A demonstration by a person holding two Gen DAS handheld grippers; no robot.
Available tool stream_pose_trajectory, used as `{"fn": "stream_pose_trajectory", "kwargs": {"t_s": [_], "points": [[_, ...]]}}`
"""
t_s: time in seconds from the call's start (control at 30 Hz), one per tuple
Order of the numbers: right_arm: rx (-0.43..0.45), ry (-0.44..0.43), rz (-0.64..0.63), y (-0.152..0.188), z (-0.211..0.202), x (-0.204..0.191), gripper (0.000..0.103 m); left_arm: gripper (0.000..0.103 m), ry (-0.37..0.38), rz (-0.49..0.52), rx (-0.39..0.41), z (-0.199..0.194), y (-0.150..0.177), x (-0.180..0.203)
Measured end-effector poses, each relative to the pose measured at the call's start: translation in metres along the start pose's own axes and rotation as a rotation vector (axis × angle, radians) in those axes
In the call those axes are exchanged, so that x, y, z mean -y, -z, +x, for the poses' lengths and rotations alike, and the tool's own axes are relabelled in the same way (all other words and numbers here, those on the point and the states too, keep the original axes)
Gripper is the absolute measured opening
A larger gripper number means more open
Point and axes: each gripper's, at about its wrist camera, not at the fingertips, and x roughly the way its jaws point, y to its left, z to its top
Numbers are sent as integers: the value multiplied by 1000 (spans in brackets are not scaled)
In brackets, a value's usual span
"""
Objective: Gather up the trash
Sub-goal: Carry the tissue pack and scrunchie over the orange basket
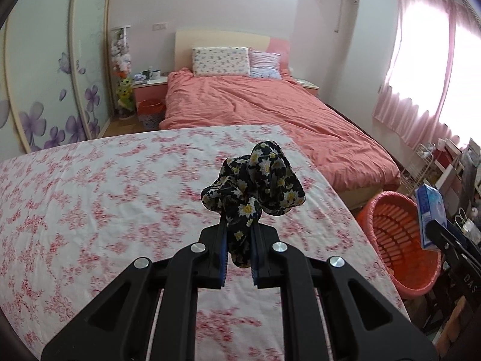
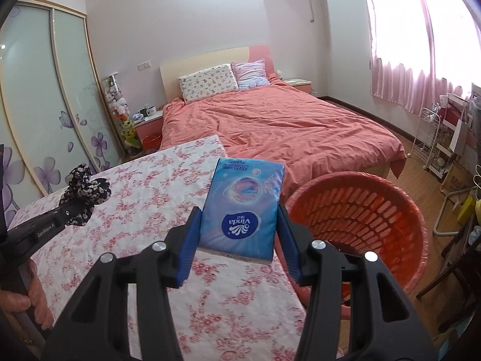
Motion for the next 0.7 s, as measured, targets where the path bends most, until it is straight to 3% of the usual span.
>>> {"fn": "stream_pose_trajectory", "kwargs": {"t_s": [0.7], "points": [[12,76,55,12,-9,67,49,11,148,117,-44,15,17,98]]}}
